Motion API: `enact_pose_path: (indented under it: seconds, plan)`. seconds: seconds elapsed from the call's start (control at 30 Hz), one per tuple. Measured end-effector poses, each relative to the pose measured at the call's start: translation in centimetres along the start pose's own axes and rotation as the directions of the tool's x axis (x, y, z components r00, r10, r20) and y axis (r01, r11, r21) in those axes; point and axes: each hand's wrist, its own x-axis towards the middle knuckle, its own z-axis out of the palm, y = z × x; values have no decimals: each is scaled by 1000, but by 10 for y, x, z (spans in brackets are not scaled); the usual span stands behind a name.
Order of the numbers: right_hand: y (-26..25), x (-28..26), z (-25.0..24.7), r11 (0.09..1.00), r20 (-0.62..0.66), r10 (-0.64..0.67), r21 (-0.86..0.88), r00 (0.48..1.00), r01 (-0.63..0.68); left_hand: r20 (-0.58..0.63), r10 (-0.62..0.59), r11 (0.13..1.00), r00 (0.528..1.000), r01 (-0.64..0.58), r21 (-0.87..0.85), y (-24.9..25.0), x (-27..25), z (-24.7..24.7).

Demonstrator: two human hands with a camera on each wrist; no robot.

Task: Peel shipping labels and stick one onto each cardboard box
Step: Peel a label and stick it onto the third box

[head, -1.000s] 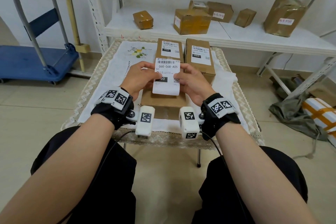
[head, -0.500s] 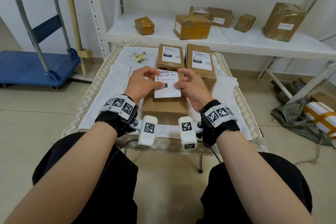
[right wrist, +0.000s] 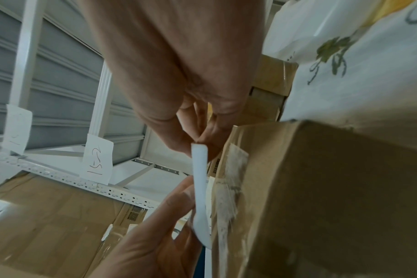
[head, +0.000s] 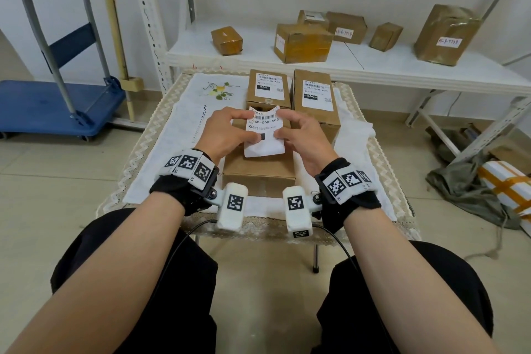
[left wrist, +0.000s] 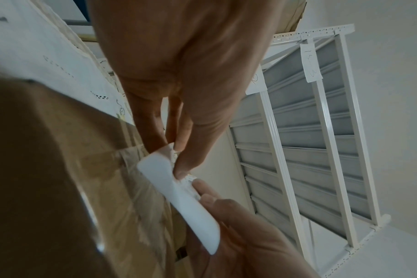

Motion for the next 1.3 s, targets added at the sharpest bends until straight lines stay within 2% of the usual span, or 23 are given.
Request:
enact_pose_path:
  seconds: [0.4, 0.6, 0.97, 1.3]
  plan:
    - [0, 0, -4, 1000, 52, 19, -10, 998, -18, 82, -15, 1000, 996, 15, 3, 3, 0, -8]
    - [0, -1, -4, 999, 67, 9, -34, 998, -7, 182, -32, 999, 983, 39, -32, 12, -11, -11]
    - [-1, -2, -2, 999, 79, -4, -51, 997, 8, 150, -61, 991, 987, 78, -111, 19, -18, -9]
    - [-5, -6, 5, 984, 56, -26, -177, 998, 36, 164, -78, 986, 983, 101, -132, 20, -19, -9]
